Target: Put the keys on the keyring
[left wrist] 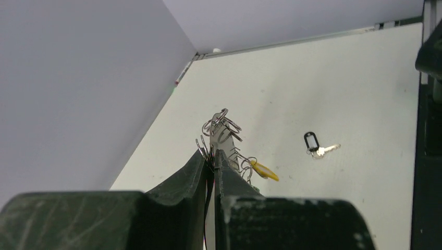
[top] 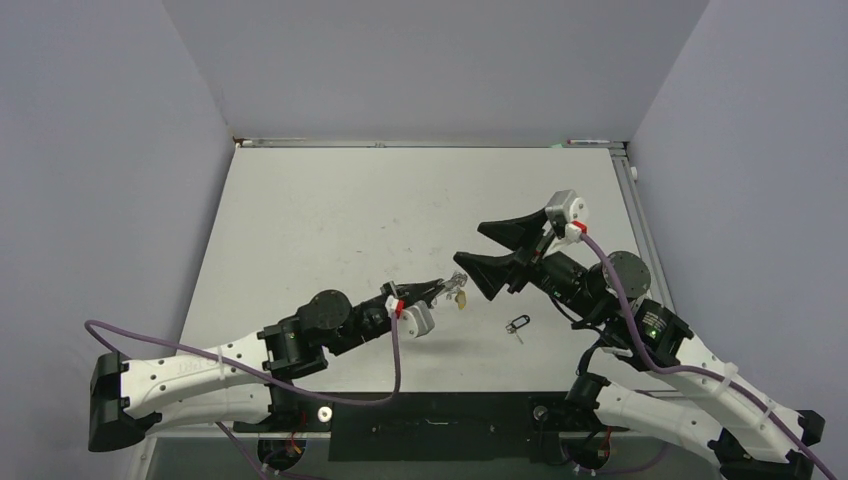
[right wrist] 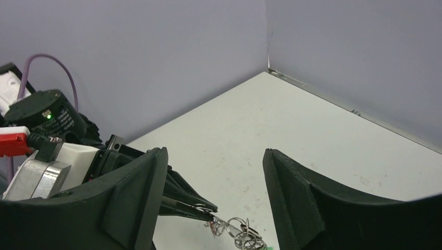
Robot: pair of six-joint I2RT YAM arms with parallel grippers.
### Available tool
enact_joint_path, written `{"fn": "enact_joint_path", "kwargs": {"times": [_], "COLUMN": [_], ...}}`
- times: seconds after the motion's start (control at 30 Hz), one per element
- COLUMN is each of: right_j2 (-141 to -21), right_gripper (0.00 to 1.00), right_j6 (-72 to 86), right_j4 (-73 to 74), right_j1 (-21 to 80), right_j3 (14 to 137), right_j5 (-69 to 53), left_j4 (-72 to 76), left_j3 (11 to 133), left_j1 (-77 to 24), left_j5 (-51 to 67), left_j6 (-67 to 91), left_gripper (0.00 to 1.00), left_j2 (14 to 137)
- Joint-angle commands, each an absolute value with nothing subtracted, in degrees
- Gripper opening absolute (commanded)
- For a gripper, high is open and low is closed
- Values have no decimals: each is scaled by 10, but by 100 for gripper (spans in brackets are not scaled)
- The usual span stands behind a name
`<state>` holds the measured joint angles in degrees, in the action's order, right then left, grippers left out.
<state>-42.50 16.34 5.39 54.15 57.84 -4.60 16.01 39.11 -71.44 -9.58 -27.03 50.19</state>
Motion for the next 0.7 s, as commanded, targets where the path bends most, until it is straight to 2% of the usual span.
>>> {"fn": "enact_joint_path", "kwargs": {"times": [0.0,0.2,0.43,0.67], "right_j2": [-435,-415,-393,-395], "right_gripper": [70,74,71,68], "right_j6": [69,35,-82,-136], "right_j4": [106,111,175,215], "right_j1": [547,547,546,547], "right_j3": [599,583,578,573], "right_j5": [-132,-173,-321,-396], "left_j4": [124,78,-14,-99], "left_j3": [414,425,458,488], "left_j1": [-715,-715,-724,-751], "left_j5": [-30,-26,51,83], "left_j6": [-304,-307,-294,-286], "left_gripper": [0,0,0,0], "left_j2": [486,476,443,419]}}
